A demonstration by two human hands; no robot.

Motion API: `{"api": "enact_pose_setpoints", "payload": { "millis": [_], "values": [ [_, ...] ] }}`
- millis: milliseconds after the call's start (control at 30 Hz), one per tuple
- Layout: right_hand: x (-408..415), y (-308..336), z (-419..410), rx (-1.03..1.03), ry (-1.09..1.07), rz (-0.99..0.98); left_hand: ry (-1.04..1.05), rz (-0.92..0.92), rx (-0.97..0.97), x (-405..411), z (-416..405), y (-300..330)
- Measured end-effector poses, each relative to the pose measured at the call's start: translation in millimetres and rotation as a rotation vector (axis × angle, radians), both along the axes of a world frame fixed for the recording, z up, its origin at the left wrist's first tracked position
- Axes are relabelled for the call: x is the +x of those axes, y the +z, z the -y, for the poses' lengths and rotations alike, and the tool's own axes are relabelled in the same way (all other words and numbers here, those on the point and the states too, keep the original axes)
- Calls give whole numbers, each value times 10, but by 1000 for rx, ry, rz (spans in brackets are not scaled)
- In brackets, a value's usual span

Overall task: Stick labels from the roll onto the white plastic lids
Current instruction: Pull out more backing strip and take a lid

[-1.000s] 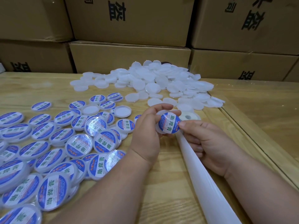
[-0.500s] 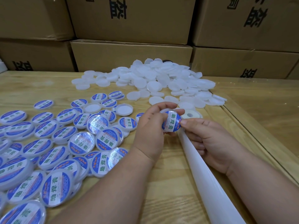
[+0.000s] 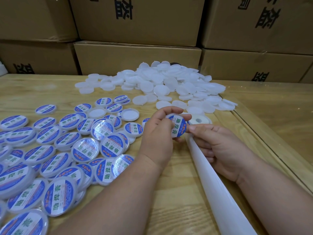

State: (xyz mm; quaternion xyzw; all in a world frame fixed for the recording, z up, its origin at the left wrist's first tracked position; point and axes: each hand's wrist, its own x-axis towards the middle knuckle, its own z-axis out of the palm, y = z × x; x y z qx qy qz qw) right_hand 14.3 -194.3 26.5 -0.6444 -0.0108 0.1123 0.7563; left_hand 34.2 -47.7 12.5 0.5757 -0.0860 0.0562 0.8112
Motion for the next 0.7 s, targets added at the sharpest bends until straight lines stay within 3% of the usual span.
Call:
{"api": "enact_pose_setpoints", "payload": {
  "millis": [333, 533, 700],
  "values": [
    [97, -59, 106, 75, -166, 65, 221, 36, 162, 30, -25, -34],
    [162, -114, 164, 70, -306, 153, 261, -14, 105, -37, -41, 48],
    [191, -178, 194, 22, -348, 161, 231, 55, 331, -150, -26, 110]
  ]
}}
